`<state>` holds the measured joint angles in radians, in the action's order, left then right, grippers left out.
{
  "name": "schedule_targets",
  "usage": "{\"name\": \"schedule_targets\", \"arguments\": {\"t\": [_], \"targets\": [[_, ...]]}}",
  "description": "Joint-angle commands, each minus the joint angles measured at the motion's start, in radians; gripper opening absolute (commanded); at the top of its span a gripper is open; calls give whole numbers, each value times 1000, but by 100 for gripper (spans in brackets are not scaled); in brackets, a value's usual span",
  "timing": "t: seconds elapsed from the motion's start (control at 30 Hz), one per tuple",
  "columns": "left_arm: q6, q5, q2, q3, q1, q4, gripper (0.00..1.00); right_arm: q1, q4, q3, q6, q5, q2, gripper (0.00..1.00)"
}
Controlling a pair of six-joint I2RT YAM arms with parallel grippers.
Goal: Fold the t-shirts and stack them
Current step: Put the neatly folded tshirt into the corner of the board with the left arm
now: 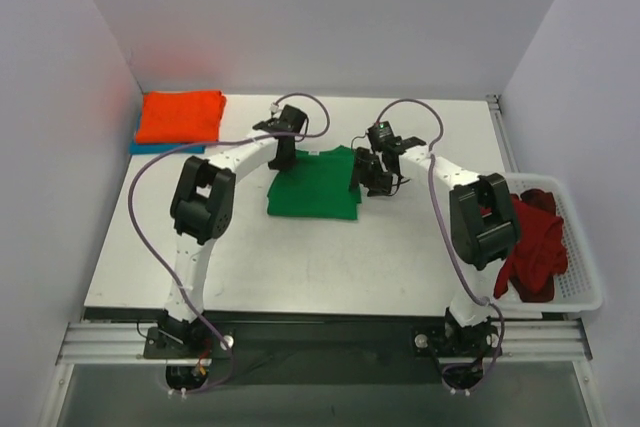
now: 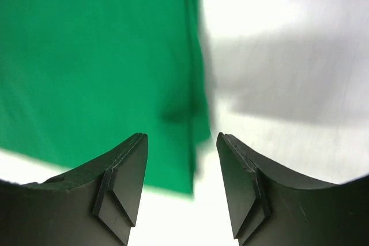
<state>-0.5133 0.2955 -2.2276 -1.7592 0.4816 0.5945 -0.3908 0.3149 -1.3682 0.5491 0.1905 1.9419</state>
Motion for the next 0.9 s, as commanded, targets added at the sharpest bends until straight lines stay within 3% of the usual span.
{"name": "schedule_targets", "arguments": {"t": [0.0, 0.13, 0.3, 0.5, 0.7, 0.87], "targets": [[169, 247, -41, -130, -43, 226, 0, -40, 15, 89, 15, -42, -182, 53], [338, 459, -87, -292, -67, 291, 0, -97, -10, 198, 28, -52, -290, 53], [569, 605, -147, -460, -109, 239, 0, -164, -14, 294, 29, -65, -406, 53], [809, 660, -167, -517, -152, 44, 0, -183, -11, 366, 23, -57, -509, 53], [915, 668, -268, -712, -201, -30, 0, -187, 1, 414, 11, -56, -583, 53], [1029, 673, -308, -776, -233, -166, 0, -188, 6, 432, 0, -60, -604, 53]]}}
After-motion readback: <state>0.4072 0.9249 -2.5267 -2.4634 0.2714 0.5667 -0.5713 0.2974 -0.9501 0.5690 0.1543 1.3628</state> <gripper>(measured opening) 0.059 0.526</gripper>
